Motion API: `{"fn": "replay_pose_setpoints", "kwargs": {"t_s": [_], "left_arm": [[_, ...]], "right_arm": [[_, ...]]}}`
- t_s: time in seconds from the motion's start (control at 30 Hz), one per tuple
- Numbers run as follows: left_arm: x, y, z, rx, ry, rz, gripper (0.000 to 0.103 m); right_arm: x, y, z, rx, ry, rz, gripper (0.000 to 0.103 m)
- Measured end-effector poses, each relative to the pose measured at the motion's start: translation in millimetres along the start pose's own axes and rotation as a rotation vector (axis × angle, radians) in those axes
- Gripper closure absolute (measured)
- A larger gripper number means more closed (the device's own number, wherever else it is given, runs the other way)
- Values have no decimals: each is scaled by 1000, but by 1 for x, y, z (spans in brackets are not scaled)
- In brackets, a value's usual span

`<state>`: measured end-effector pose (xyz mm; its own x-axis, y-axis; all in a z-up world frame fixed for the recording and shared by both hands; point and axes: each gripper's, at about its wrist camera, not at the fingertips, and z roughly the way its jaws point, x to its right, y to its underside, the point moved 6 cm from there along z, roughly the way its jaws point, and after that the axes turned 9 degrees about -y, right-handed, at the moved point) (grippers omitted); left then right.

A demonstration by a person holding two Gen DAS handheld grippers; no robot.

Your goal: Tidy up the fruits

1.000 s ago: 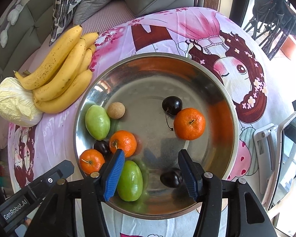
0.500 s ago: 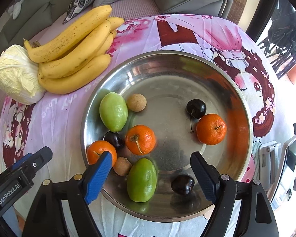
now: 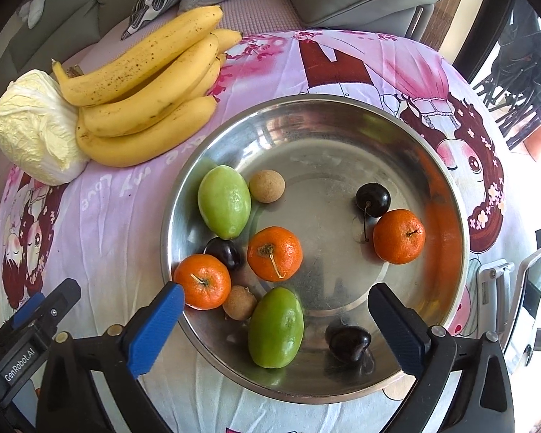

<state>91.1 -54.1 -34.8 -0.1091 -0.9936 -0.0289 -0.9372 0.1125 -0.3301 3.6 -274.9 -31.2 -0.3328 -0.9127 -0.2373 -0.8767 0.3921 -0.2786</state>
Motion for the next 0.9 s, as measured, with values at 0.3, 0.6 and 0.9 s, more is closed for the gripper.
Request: {"fn": "replay_pose_setpoints", "kwargs": {"t_s": [0.3,0.6,0.9], "left_arm": [[-16,10,-8,24,-67,9,9],[-37,35,-14,-1,-99,6,9],[-47,54,-11,-57,-98,3,9]], "right_arm": [[-15,6,-18,37,-10,-26,0],[-30,29,-28,59,-14,-51,0],[-23,55,-22,26,6,-17,0]]}}
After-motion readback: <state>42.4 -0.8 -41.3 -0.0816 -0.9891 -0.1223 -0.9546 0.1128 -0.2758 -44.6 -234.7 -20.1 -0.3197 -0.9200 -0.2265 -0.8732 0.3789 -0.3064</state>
